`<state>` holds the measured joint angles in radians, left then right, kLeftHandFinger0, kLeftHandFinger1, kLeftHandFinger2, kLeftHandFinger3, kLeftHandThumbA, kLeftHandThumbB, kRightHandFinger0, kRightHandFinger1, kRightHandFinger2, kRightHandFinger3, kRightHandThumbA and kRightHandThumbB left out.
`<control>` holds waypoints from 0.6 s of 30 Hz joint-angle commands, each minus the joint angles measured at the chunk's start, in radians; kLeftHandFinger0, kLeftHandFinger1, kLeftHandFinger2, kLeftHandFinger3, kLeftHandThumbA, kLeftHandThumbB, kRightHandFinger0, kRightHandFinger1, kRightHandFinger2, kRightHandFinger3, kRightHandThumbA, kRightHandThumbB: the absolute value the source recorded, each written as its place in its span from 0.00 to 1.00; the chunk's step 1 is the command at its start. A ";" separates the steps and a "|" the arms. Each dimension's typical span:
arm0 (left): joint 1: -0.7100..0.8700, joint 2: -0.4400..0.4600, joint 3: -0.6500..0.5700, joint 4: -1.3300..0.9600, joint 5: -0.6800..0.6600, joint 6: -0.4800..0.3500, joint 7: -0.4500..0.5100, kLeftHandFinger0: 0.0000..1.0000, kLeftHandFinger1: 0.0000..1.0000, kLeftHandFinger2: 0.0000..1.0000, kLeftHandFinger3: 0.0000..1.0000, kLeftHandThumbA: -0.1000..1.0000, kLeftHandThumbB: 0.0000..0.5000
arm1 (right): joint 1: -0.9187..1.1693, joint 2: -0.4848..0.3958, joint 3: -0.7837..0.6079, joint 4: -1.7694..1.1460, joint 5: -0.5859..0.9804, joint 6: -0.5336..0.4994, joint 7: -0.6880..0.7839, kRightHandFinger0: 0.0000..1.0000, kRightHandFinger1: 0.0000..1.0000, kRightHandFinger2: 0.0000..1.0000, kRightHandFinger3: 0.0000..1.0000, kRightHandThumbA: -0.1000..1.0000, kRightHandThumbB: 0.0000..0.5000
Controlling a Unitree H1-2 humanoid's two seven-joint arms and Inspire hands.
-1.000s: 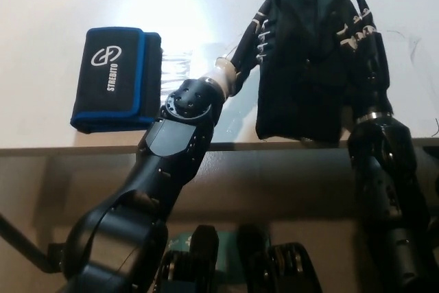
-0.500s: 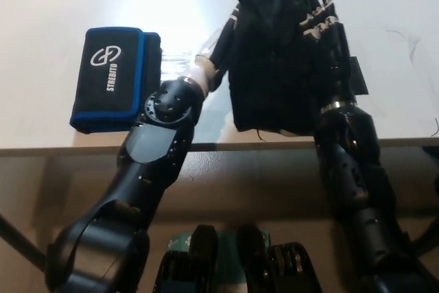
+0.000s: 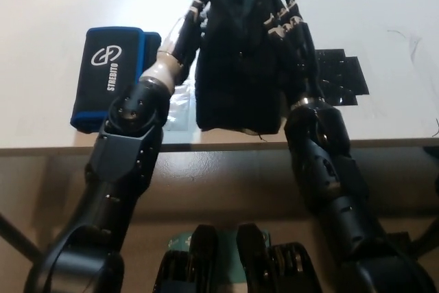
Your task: Use both hands to pick up the lunch bag on the right hand side and smoothly move it near the note book on the left hand side
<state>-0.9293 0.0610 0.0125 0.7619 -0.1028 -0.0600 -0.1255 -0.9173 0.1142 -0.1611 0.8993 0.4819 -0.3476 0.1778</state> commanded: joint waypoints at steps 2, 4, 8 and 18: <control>-0.019 0.004 0.012 -0.103 -0.010 0.007 -0.004 1.00 1.00 1.00 1.00 1.00 0.85 | -0.098 0.032 -0.005 0.042 -0.009 -0.050 0.044 1.00 1.00 1.00 1.00 1.00 0.71; -0.007 0.013 0.010 -0.124 0.003 0.005 0.002 1.00 1.00 1.00 1.00 1.00 0.83 | -0.107 0.036 0.001 0.055 -0.025 -0.051 0.029 1.00 1.00 1.00 1.00 1.00 0.76; 0.011 0.013 0.029 -0.144 -0.004 0.009 0.024 1.00 1.00 1.00 1.00 1.00 0.79 | -0.118 0.044 0.008 0.078 -0.034 -0.063 0.035 1.00 1.00 1.00 1.00 1.00 0.72; 0.024 0.029 0.070 -0.137 -0.020 0.027 0.023 1.00 1.00 1.00 1.00 1.00 0.81 | -0.167 0.054 -0.001 0.171 -0.022 -0.079 0.075 1.00 1.00 1.00 1.00 1.00 0.71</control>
<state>-0.8761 0.0757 0.0689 0.6425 -0.1066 -0.0380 -0.1085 -1.0056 0.1411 -0.1631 1.0503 0.4758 -0.3878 0.1921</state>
